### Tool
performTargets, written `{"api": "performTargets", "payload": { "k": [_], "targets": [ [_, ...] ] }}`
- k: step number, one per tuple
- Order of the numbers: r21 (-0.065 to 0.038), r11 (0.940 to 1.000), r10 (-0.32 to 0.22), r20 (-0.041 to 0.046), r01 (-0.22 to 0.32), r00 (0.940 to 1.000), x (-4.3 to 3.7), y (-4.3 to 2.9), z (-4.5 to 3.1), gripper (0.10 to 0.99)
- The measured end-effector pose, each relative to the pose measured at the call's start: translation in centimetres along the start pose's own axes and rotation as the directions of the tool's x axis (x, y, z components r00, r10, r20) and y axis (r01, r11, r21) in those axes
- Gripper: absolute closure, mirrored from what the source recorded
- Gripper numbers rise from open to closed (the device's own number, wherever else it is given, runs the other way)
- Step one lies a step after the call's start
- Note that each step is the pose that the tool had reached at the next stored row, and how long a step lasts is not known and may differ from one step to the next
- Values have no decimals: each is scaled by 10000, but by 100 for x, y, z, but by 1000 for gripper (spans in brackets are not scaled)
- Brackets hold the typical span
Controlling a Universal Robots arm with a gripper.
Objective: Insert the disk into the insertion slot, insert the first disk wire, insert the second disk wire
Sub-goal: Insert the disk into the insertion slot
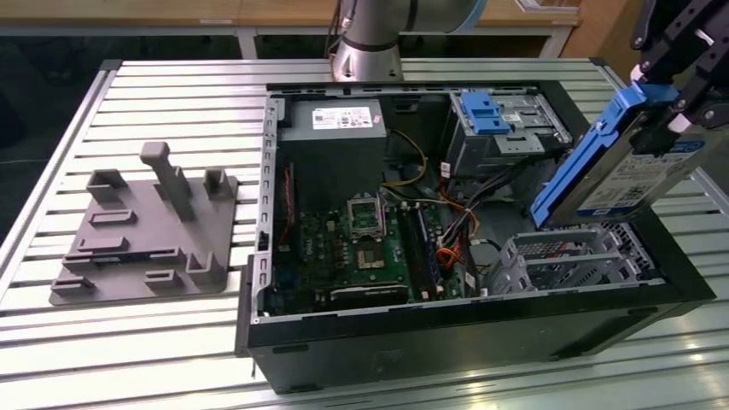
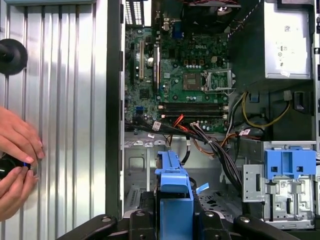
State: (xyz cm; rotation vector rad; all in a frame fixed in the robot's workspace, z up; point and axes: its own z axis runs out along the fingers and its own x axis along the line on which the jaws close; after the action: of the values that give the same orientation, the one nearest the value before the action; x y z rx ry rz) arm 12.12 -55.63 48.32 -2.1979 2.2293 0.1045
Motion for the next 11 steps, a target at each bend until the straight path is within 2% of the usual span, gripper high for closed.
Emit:
{"api": "performTargets", "payload": {
  "k": [11],
  "targets": [
    [-7,9999,-118,-6,118,9999,5,-10,93,722]
  ]
}}
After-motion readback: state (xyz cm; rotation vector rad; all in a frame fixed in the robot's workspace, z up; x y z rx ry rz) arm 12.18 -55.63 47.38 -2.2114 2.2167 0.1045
